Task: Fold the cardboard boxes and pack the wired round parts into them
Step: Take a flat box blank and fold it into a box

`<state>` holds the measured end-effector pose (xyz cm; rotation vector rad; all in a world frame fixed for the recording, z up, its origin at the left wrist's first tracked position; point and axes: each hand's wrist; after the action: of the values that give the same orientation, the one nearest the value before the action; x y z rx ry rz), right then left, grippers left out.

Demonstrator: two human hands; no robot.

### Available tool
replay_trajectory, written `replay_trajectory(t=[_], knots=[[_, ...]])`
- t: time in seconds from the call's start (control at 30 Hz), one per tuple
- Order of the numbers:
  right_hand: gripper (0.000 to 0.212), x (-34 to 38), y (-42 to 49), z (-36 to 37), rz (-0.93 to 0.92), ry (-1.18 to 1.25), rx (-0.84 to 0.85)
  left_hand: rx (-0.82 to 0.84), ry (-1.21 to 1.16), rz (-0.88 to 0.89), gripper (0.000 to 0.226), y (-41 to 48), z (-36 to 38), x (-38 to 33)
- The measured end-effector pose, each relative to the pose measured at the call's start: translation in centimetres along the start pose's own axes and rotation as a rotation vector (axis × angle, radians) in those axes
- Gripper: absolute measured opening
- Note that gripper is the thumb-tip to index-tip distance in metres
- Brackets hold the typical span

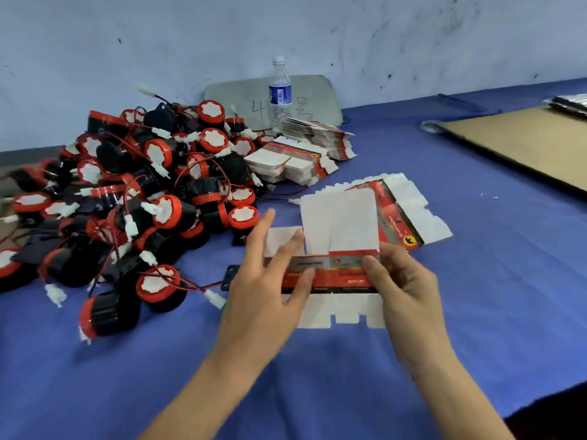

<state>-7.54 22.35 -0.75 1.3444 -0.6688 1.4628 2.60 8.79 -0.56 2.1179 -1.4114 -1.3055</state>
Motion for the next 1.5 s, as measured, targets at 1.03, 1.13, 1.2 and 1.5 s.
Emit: replay_trajectory(t=[1.03, 1.13, 1.2, 1.5], knots=[[0.080, -0.8, -2.9, 2.7, 0.025, -0.068, -0.005, 0.210, -1.057, -0.888, 0.026, -1.3, -1.7, -1.0], [0.084, -0.6, -3.0, 2.6, 0.000, -0.108, -0.026, 0.159, -0.961, -0.834, 0.035, -1.0, -2.0, -0.8], [0.082, -0.6, -3.0, 2.3, -0.041, -0.140, -0.028, 0.140, -0.901, -0.787, 0.041, -0.8, -2.3, -0.4], [0.070, 0.2, -2.8, 1.6, 0.068, -0.064, 0.281, 0.308, -0.918, -0.679, 0.093, -2.1, -2.6, 0.3]])
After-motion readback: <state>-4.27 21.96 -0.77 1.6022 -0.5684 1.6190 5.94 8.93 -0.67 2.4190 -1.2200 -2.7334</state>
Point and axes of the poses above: each hand's wrist, its own y-axis towards the middle knuckle, its own z-axis out of the palm, x = y × z, and after that the axes turned 8 degrees about -x, right-handed
